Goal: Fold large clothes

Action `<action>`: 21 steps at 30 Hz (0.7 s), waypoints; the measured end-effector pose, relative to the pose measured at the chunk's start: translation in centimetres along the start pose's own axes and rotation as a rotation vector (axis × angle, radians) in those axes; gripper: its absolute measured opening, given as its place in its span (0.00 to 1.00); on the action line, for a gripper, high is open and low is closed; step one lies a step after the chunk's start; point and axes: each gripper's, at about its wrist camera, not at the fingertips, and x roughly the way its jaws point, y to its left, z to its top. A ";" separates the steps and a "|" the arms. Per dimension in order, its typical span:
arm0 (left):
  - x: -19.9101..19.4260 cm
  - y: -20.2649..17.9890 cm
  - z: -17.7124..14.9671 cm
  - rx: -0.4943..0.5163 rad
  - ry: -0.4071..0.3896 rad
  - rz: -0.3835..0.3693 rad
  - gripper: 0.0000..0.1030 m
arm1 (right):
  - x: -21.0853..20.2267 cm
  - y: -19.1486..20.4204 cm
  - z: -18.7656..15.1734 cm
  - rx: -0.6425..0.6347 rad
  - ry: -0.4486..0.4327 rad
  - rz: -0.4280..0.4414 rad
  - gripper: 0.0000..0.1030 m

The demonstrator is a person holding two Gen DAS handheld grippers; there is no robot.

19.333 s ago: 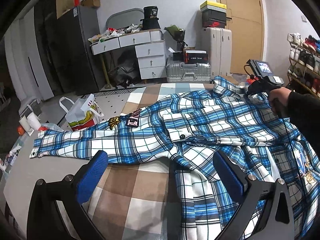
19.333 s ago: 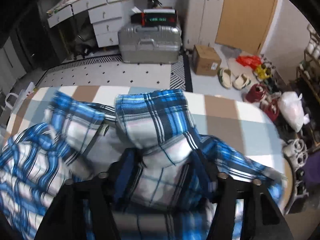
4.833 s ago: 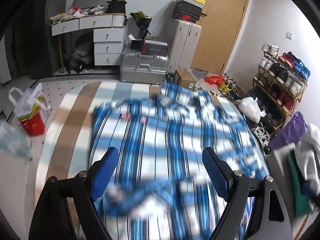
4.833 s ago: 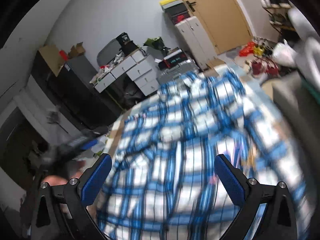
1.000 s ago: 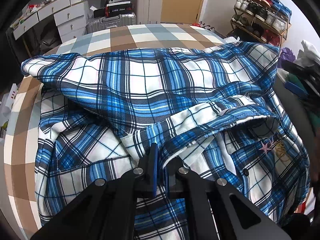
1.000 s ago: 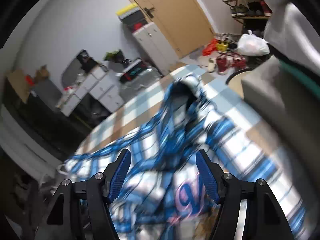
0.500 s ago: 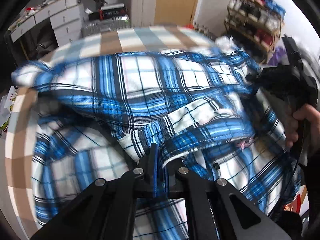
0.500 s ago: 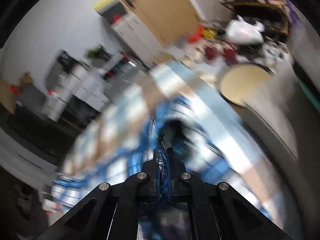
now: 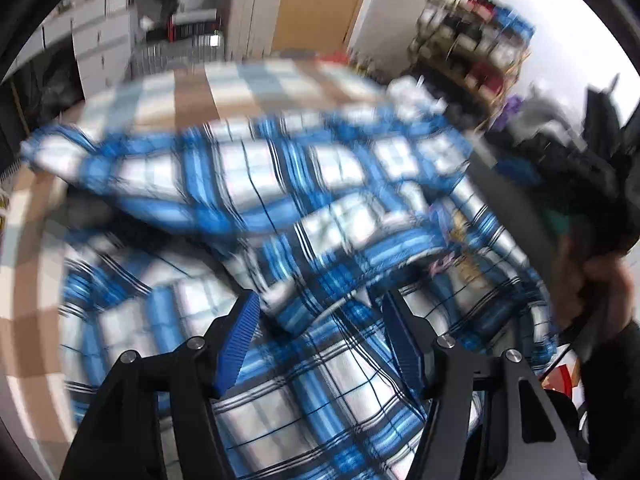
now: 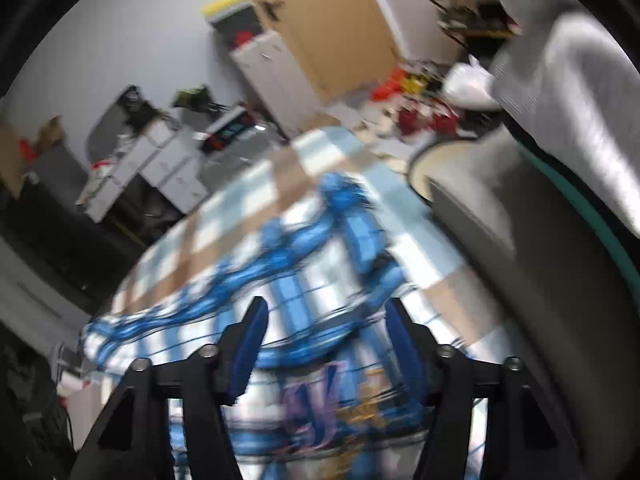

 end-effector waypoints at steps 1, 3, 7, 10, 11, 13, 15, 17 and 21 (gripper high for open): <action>-1.4 0.6 0.1 0.004 -0.051 0.031 0.58 | -0.1 1.3 -0.4 -0.010 -0.007 0.020 0.62; -4.3 3.1 0.4 -0.037 -0.157 0.162 0.61 | -0.1 3.5 -1.0 -0.030 -0.007 0.074 0.65; -7.0 12.0 3.1 -0.337 -0.240 0.360 0.73 | 0.3 6.7 -3.6 -0.021 -0.026 0.151 0.69; -6.2 18.3 5.0 -0.585 -0.188 0.202 0.73 | 1.1 7.7 -5.5 -0.077 0.009 0.166 0.69; -5.1 19.5 5.9 -0.615 -0.137 0.196 0.73 | 1.5 8.1 -5.9 -0.115 0.023 0.166 0.69; -2.9 20.4 7.2 -0.629 -0.069 0.221 0.73 | 1.5 8.5 -6.6 -0.160 0.027 0.151 0.69; -0.8 20.1 8.3 -0.576 -0.004 0.237 0.64 | 1.7 8.4 -7.0 -0.171 0.047 0.157 0.69; 0.3 20.1 7.8 -0.599 0.053 0.180 0.10 | 1.5 8.3 -7.2 -0.171 0.049 0.165 0.69; -1.6 17.8 5.8 -0.635 0.004 0.100 0.04 | 1.4 8.0 -6.9 -0.167 0.038 0.178 0.69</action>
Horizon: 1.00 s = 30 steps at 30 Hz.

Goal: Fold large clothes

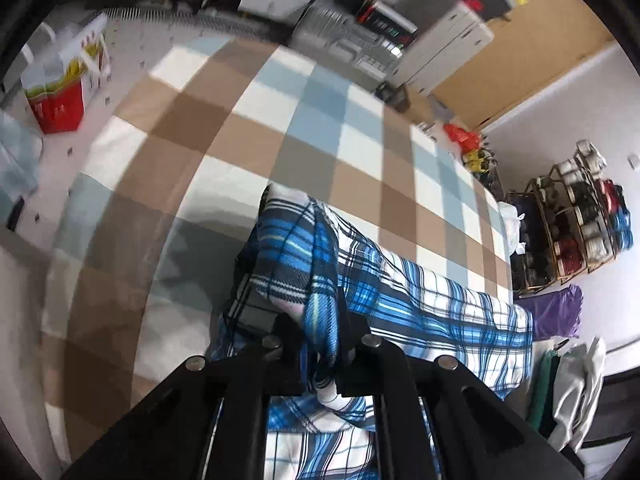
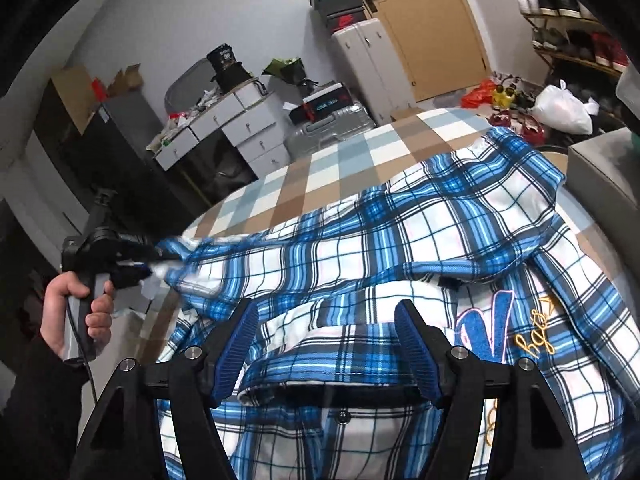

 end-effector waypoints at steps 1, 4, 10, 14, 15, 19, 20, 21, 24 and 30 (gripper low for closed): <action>-0.8 -0.2 -1.1 0.014 -0.014 -0.009 0.04 | 0.0 -0.1 0.1 0.000 -0.002 0.003 0.69; -1.5 1.0 -3.7 -0.018 -0.009 -0.043 0.04 | 0.0 -0.5 0.3 0.011 -0.003 0.019 0.69; 3.9 4.5 -5.3 -0.116 0.056 0.021 0.09 | 0.1 -0.6 -0.1 0.024 0.012 0.019 0.69; 2.6 3.9 -4.4 -0.084 0.051 0.055 0.18 | 0.5 0.0 -0.6 -0.027 0.032 -0.014 0.69; 1.7 3.8 -4.4 -0.072 0.049 0.067 0.19 | 0.5 0.1 -0.7 -0.033 0.034 -0.018 0.69; -3.2 3.0 -2.9 0.028 -0.091 0.286 0.50 | 0.4 0.4 -0.5 -0.043 0.022 -0.029 0.69; -4.9 2.6 -2.4 0.054 -0.171 0.353 0.50 | 0.4 0.5 -0.4 -0.047 0.019 -0.029 0.69; -6.7 2.0 -1.8 0.079 -0.250 0.380 0.50 | 0.4 0.5 -0.4 -0.050 0.018 -0.027 0.69; -8.9 -0.4 0.1 0.159 -0.335 0.345 0.56 | 0.4 1.0 -0.4 -0.071 0.014 -0.027 0.69; -2.8 -5.5 1.7 0.474 -0.194 0.309 0.57 | 0.8 1.5 -0.5 -0.111 0.023 -0.028 0.69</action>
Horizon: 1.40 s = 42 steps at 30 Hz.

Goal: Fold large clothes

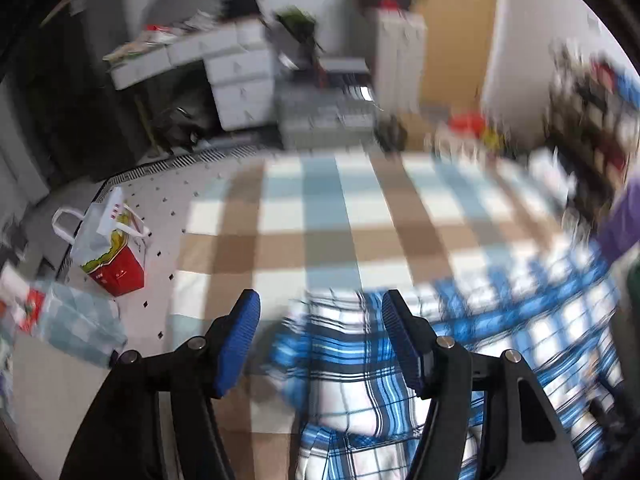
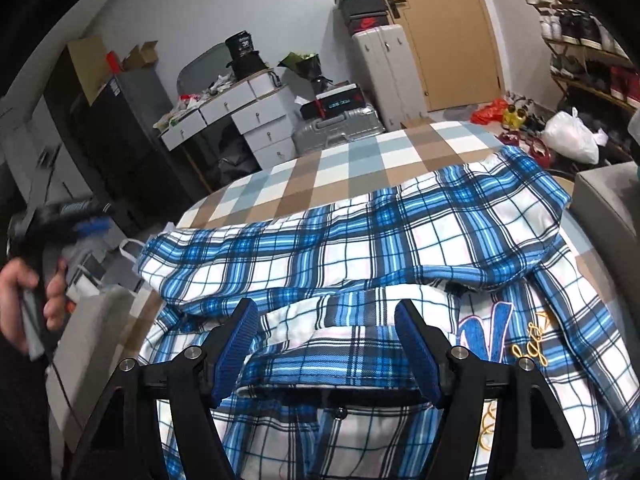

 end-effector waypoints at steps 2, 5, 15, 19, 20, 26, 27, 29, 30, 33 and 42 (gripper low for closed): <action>3.7 -0.9 -1.4 0.024 0.108 -0.053 0.57 | 0.0 -0.2 0.0 0.003 0.002 0.002 0.69; 6.7 -1.1 -3.6 -0.015 0.176 -0.066 0.57 | -0.2 -0.6 0.1 -0.003 -0.005 -0.002 0.69; 4.8 -1.1 -6.5 -0.103 0.063 -0.092 0.61 | 0.2 -1.1 4.3 -0.053 -0.014 -0.088 0.70; 6.1 -1.8 -5.7 -0.094 0.094 -0.058 0.63 | 4.9 2.1 8.5 -0.228 0.095 -0.152 0.85; 6.3 -1.6 -5.6 -0.102 0.098 -0.059 0.63 | 6.8 3.0 9.2 -0.257 0.138 -0.142 0.85; 6.7 -1.4 -5.8 -0.117 0.128 -0.044 0.74 | 18.3 7.1 9.4 -0.419 0.348 -0.233 0.83; 6.9 -1.2 -5.8 -0.123 0.135 -0.041 0.79 | 19.6 6.9 8.8 -0.434 0.376 -0.263 0.82; 7.3 -0.9 -6.0 -0.130 0.153 -0.035 0.89 | 21.6 5.7 7.2 -0.431 0.462 -0.280 0.81; 7.5 -0.5 -6.0 -0.153 0.166 -0.047 0.89 | 21.1 5.4 7.3 -0.419 0.438 -0.257 0.82; 6.7 -0.1 -5.5 -0.199 0.201 -0.067 0.86 | 18.6 3.2 8.8 -0.421 0.419 -0.279 0.74; 2.4 -6.8 -4.6 -0.008 0.062 -0.094 0.84 | 14.4 -9.7 10.1 -0.335 0.422 -0.525 0.76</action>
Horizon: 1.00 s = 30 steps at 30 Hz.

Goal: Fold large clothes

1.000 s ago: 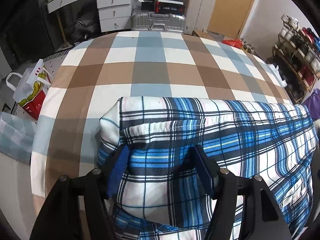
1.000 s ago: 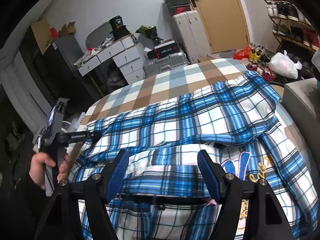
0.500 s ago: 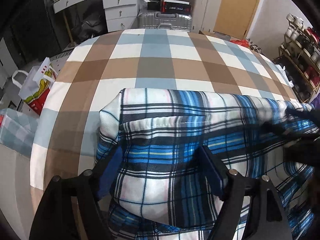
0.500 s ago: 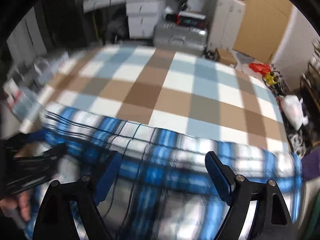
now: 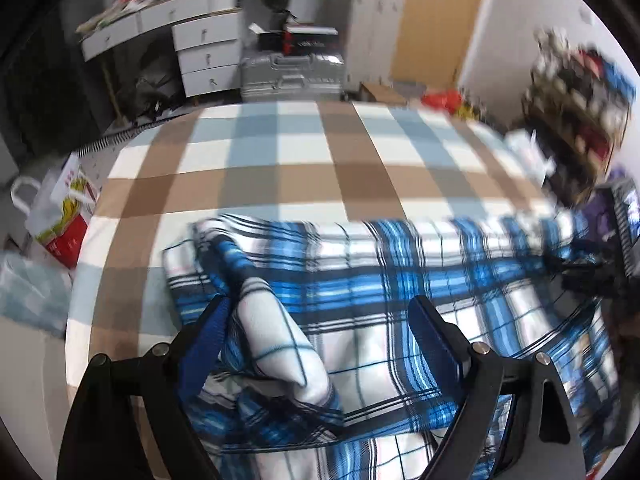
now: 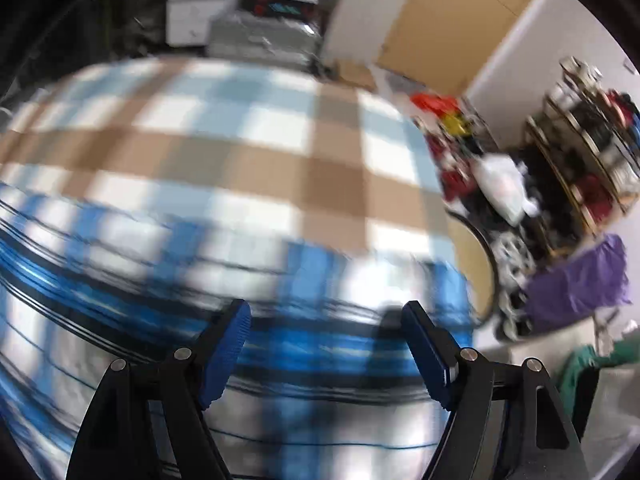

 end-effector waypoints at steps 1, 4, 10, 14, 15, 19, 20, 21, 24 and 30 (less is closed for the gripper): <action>0.7 -0.4 -0.2 0.019 0.021 0.021 0.84 | 0.2 -0.2 -0.3 0.013 -0.011 0.033 0.76; 3.2 -0.7 -0.7 0.057 0.077 0.091 0.84 | -0.2 -0.5 -0.8 0.025 -0.044 0.048 0.76; 3.2 -0.2 -1.2 0.094 0.086 0.104 0.87 | -5.4 0.8 -0.1 -0.034 -0.209 0.046 0.74; 3.3 0.7 -1.4 0.057 0.105 0.080 0.91 | -2.2 1.2 -0.3 -0.081 -0.070 -0.026 0.75; 3.3 0.8 -1.3 0.050 0.105 0.076 0.91 | -0.5 1.0 -0.9 -0.068 -0.015 0.005 0.74; 2.7 1.3 -1.3 0.040 0.108 0.078 0.89 | -1.5 -0.8 -1.9 -0.030 -0.064 0.097 0.73; 2.4 1.4 -1.2 0.037 0.104 0.073 0.89 | -2.5 -1.1 -2.2 -0.029 -0.091 0.095 0.73; 1.9 1.6 -1.1 0.031 0.092 0.071 0.89 | -3.9 -1.5 -2.6 -0.021 -0.134 0.097 0.73; 0.5 2.4 -0.9 0.012 0.059 0.105 0.89 | -5.2 -1.8 -3.7 -0.021 -0.153 0.099 0.75; -2.5 7.1 -0.6 -0.137 -0.007 0.158 0.89 | -1.9 -1.0 -6.6 -0.024 -0.035 0.053 0.81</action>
